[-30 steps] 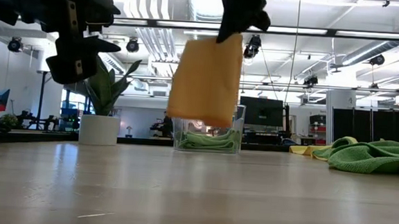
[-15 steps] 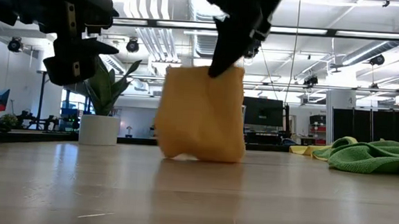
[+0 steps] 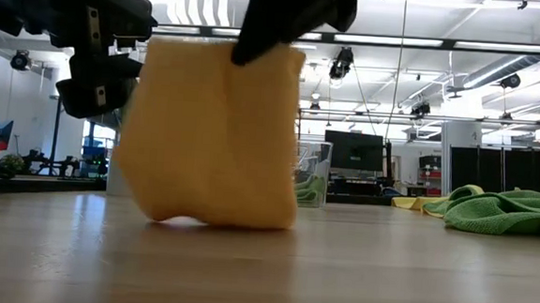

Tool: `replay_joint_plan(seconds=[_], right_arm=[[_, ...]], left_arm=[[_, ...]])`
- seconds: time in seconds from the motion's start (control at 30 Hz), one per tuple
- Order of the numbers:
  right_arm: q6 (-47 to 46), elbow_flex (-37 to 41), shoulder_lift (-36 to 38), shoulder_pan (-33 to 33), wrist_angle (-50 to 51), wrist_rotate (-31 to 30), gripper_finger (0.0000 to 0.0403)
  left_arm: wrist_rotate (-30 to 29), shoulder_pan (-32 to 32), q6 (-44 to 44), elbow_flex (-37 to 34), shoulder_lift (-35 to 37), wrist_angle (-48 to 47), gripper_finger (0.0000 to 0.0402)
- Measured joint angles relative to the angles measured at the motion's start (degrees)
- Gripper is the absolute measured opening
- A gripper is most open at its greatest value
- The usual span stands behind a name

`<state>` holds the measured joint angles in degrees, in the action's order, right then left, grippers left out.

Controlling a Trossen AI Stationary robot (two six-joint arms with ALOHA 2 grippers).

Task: Fold microfiber towels
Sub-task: Put the folded orange towel into the transparent bin

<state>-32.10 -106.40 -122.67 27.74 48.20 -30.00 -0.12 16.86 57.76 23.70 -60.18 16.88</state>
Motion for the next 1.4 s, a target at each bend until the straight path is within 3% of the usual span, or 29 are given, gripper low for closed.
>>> replay_joint_plan(seconds=[0.23, 0.33, 0.53, 0.73, 0.9, 1.17, 1.4], right_arm=[[-7.86, -3.84, 4.79, -7.63, 5.94, 2.16, 0.0009], [-7.99, -2.00, 8.19, -12.62, 4.12, 9.41, 0.0009], [-4.12, 3.55, 16.98, -21.81, -1.80, 11.67, 0.0009], [-3.58, 7.90, 21.77, -33.48, -11.34, 22.29, 0.0009], [-6.04, 10.82, 20.90, -41.16, -23.65, 31.36, 0.0009], [-13.89, 15.14, 15.54, -47.04, -42.52, 32.96, 0.0009], [-18.43, 16.32, 8.70, -50.62, -44.71, 33.78, 0.0009]], left_arm=[[1.86, 0.02, -0.14, -0.39, 2.43, -0.20, 0.0191], [2.03, 0.00, -0.98, -0.37, 4.81, -0.35, 0.0191], [1.83, 0.00, -1.21, -0.37, 10.22, -4.06, 0.0191], [-3.00, -0.01, -2.82, -0.37, 13.69, -9.09, 0.0191], [-7.67, -0.48, -2.80, -0.37, 14.37, -10.49, 0.0191], [-9.66, -1.90, -2.61, -0.37, 13.79, -10.40, 0.0191], [-10.95, -3.36, -2.46, -0.37, 12.92, -10.56, 0.0191]])
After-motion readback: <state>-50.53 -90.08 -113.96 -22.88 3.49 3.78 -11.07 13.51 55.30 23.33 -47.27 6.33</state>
